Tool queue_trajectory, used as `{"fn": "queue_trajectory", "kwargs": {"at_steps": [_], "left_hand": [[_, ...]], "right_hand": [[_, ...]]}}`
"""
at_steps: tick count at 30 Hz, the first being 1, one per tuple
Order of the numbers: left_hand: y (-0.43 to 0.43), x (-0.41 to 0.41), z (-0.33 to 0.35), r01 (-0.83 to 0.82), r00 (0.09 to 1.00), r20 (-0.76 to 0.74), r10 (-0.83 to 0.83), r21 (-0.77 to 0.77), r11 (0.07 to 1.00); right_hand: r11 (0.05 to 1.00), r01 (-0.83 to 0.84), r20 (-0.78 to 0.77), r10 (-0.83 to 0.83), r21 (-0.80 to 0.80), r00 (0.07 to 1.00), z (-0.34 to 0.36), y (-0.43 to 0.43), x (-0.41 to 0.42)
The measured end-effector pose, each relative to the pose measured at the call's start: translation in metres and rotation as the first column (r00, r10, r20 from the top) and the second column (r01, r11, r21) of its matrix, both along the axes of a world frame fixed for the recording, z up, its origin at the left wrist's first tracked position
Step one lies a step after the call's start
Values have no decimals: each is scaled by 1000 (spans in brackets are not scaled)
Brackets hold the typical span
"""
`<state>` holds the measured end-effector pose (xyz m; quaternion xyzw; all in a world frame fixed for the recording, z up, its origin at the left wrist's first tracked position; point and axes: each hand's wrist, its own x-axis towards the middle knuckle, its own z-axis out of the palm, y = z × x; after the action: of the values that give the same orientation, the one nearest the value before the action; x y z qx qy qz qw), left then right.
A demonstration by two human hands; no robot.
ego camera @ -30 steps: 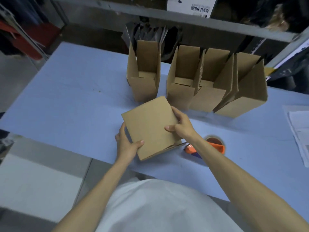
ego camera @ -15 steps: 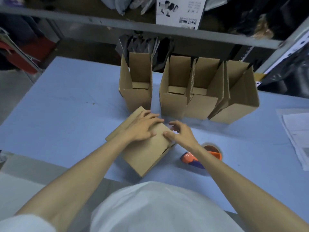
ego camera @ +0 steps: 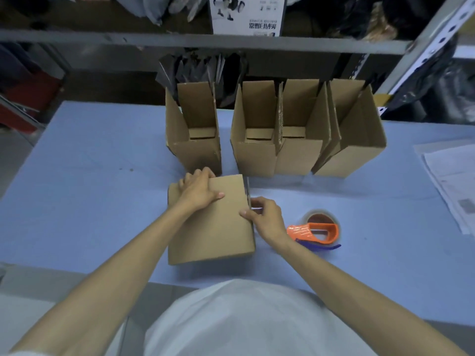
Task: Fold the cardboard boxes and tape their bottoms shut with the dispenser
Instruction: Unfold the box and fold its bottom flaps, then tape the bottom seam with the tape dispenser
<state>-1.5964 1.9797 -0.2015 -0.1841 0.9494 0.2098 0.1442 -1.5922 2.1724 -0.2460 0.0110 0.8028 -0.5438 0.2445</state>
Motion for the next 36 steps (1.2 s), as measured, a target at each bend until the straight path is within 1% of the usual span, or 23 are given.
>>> {"fn": "queue_trajectory", "kwargs": {"at_steps": [2,3,5,7,9,12,14,16,17,19,20,21,22,23,25,28,31,33,34,36], "left_hand": [[3,-2,-2,29,1000,-7,-29,69,997],[5,-4,-3,18,999,-29,-15,115,993],[12,-6,-8,-73,993,-78,90,200,977],[18,-7,-13,-183,972,-101,213,251,951],[20,-5,-19,-210,963,-117,243,240,948],[21,-3,-20,-174,964,-154,218,257,951],[30,0,-15,-128,957,-222,188,256,958],[50,9,-9,-100,945,-291,153,188,977],[62,16,-8,-101,948,-285,141,148,984],[88,33,-12,-86,978,-185,93,45,995],[98,42,-17,-53,992,-118,51,-18,998],[105,50,-23,-11,998,-64,6,-77,997],[107,56,-29,34,999,-33,-38,-130,991],[106,60,-34,71,997,-30,-77,-175,982],[97,63,-38,130,988,-53,-144,-214,968],[82,66,-42,215,971,-64,-230,-180,960],[67,72,-43,266,958,-60,-282,-192,945],[61,74,-42,272,956,-62,-288,-184,944],[60,75,-41,269,956,-67,-285,-177,947],[60,76,-41,261,958,-79,-277,-169,951]], "right_hand": [[994,110,-19,-110,9,994,0,-4,5],[989,150,-23,-150,9,988,0,-5,6],[983,184,-21,-184,0,983,-1,-7,7],[981,190,16,-189,-36,982,-3,-7,9],[985,158,54,-154,-71,987,-5,-4,8],[985,44,106,-27,-168,994,-3,11,3],[982,-50,139,76,-181,987,1,25,0],[992,-99,133,109,-79,985,1,40,2],[996,-83,94,82,7,992,-1,48,4],[984,25,-76,-12,177,997,-3,68,10],[963,93,-175,-49,253,983,-4,79,14],[937,143,-255,-61,318,965,-5,91,18],[910,160,-303,-40,382,952,-7,102,22],[883,141,-314,8,447,950,-9,112,26],[829,53,-274,123,557,954,-15,125,33],[745,-79,-202,280,662,938,-22,131,30],[722,-128,-150,308,680,939,-19,128,14],[680,-186,-90,349,709,933,-17,129,9],[638,-224,-70,402,737,913,-16,130,10],[522,-275,-42,515,807,856,-20,133,15]]}}
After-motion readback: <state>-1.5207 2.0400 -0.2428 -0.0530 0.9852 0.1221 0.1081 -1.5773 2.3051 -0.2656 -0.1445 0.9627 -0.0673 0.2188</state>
